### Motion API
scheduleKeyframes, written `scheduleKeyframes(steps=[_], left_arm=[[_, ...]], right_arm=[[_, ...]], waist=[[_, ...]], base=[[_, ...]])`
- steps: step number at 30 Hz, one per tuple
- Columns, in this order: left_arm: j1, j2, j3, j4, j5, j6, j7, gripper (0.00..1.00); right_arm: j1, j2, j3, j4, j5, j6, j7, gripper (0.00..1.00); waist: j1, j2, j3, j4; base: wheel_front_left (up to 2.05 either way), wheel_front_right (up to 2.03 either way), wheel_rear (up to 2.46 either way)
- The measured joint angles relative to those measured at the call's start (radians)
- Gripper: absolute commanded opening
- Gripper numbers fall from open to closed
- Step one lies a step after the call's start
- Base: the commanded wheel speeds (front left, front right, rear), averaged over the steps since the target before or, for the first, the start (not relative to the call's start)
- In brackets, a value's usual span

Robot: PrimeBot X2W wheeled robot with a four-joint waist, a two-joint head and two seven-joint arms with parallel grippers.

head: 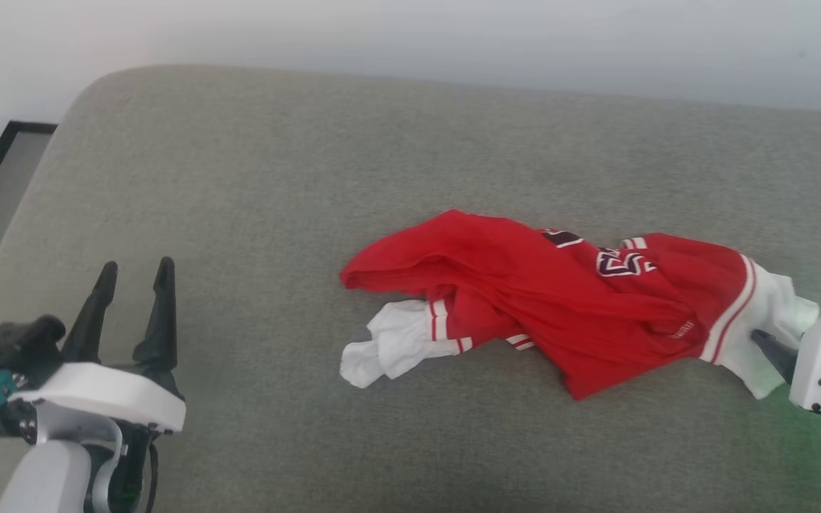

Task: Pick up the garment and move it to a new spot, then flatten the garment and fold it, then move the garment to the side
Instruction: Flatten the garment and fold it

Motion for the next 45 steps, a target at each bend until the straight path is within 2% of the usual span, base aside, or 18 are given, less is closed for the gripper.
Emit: scheduleKeyframes(steps=[10,24,30,37,45], left_arm=[[-0.053,0.051,-0.049,-0.066,-0.011,-0.018,0.162,1.0],[-0.124,0.118,-0.165,-0.106,-0.039,-0.058,0.455,1.0],[-0.171,0.144,-0.214,-0.088,-0.049,-0.074,0.57,1.0],[-0.241,0.146,-0.284,-0.051,-0.072,-0.089,0.728,1.0],[-0.321,0.147,-0.334,0.013,-0.067,-0.097,0.81,1.0]], right_arm=[[0.0,0.016,0.019,-0.111,0.014,0.0,-0.081,1.0],[0.038,0.108,-0.013,-0.286,-0.015,0.0,-0.249,1.0],[0.048,0.147,-0.05,-0.32,-0.034,0.0,-0.329,1.0],[0.052,0.17,-0.054,-0.34,-0.038,0.0,-0.362,1.0],[0.051,0.183,-0.059,-0.338,-0.034,0.0,-0.376,1.0]], waist=[[0.0,0.0,-0.026,-0.078],[0.0,0.0,-0.022,-0.212],[0.0,0.0,0.004,-0.26],[0.0,0.0,0.031,-0.3],[0.0,0.0,0.052,-0.319]], base=[[0.0,0.0,0.0],[0.0,0.0,0.0],[0.0,0.0,0.0],[0.0,0.0,0.0],[0.0,0.0,0.0]])
